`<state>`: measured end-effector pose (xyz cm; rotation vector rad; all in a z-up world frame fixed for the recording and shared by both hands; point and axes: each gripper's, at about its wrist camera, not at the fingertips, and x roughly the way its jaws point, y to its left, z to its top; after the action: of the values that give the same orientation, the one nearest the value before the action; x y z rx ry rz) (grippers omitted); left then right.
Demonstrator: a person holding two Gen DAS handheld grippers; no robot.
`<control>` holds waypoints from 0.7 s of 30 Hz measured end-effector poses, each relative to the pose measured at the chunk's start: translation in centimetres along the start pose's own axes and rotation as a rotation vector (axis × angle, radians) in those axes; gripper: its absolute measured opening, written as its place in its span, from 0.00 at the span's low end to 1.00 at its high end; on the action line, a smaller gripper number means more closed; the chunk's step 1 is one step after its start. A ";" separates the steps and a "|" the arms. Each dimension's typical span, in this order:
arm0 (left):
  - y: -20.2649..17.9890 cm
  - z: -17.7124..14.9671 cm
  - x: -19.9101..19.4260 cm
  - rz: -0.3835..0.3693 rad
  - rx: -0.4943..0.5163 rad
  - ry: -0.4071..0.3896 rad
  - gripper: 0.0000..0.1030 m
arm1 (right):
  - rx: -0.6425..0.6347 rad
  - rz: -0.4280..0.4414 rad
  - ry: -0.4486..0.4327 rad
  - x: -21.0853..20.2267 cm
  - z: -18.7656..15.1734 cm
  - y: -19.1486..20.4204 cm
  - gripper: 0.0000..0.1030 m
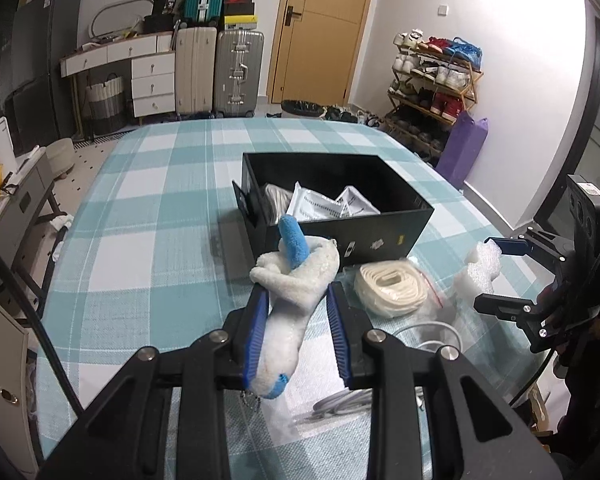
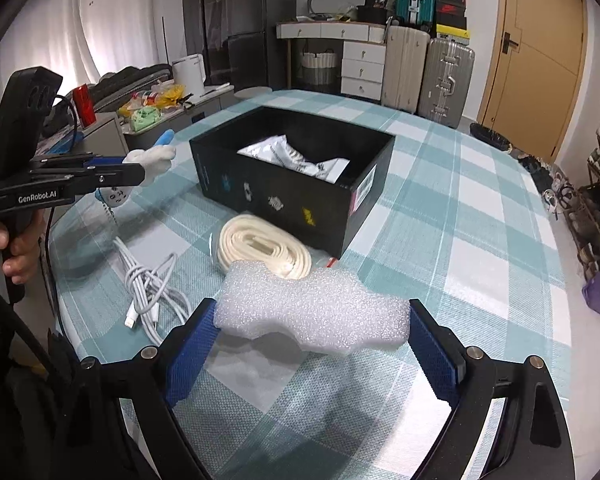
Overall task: Organize soft objects
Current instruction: 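Grasp the white plush toy with the left gripper while the right grasps the white foam, then carry the plush toy and foam over the black box and open both grippers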
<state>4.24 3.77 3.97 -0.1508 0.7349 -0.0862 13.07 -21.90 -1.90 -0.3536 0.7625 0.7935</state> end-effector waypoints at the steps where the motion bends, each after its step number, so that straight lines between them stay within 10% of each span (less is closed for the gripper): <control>1: -0.1 0.1 0.0 0.000 0.000 -0.003 0.27 | 0.004 -0.003 -0.004 -0.1 0.1 -0.1 0.90; 21: -1.9 4.3 0.6 -0.007 0.009 -0.102 0.27 | 0.069 -0.049 -0.165 -2.3 4.4 -0.6 0.90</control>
<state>7.53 2.30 7.07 -0.1482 0.6321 -0.0876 14.52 -21.06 2.79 -0.2409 0.6227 0.7391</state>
